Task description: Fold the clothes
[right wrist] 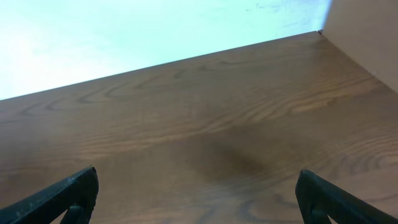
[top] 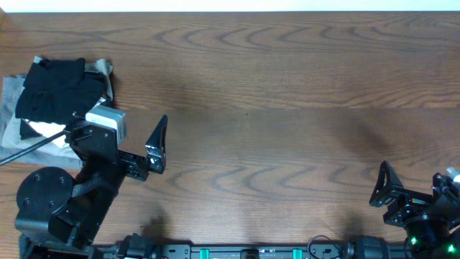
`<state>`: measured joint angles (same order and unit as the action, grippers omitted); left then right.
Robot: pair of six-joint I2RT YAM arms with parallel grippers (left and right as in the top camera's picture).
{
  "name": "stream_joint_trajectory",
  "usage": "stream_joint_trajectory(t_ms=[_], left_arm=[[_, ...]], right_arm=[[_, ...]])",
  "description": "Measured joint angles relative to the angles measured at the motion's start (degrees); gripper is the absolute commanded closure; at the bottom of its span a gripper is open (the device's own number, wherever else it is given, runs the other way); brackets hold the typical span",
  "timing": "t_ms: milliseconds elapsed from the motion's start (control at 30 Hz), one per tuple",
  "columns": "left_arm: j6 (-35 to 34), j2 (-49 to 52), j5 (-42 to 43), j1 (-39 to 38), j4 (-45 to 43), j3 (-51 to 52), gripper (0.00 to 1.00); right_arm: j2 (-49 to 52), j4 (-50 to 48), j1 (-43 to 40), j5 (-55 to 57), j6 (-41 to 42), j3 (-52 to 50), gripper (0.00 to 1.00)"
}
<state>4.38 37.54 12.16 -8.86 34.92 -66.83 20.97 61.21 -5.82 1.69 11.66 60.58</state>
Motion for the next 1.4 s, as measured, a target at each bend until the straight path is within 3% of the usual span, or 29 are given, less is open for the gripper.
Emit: stream_joint_trajectory(t_ms=[367, 800, 1267, 1400], left_arm=[[0.2, 0.0, -0.6, 0.0, 0.0, 0.0, 0.02], [0.2, 0.0, -0.8, 0.0, 0.0, 0.0, 0.02], [0.2, 0.0, -0.8, 0.0, 0.0, 0.0, 0.02], [0.2, 0.0, -0.8, 0.0, 0.0, 0.0, 0.02]], right_arm=[[0.0, 1.6, 0.0, 0.4, 0.0, 0.0, 0.01], [0.0, 14.4, 0.0, 0.5, 0.0, -0.1, 0.01], [0.0, 14.2, 0.0, 0.8, 0.0, -0.1, 0.01], [-0.1, 7.7, 0.7, 0.9, -0.2, -1.8, 0.01]])
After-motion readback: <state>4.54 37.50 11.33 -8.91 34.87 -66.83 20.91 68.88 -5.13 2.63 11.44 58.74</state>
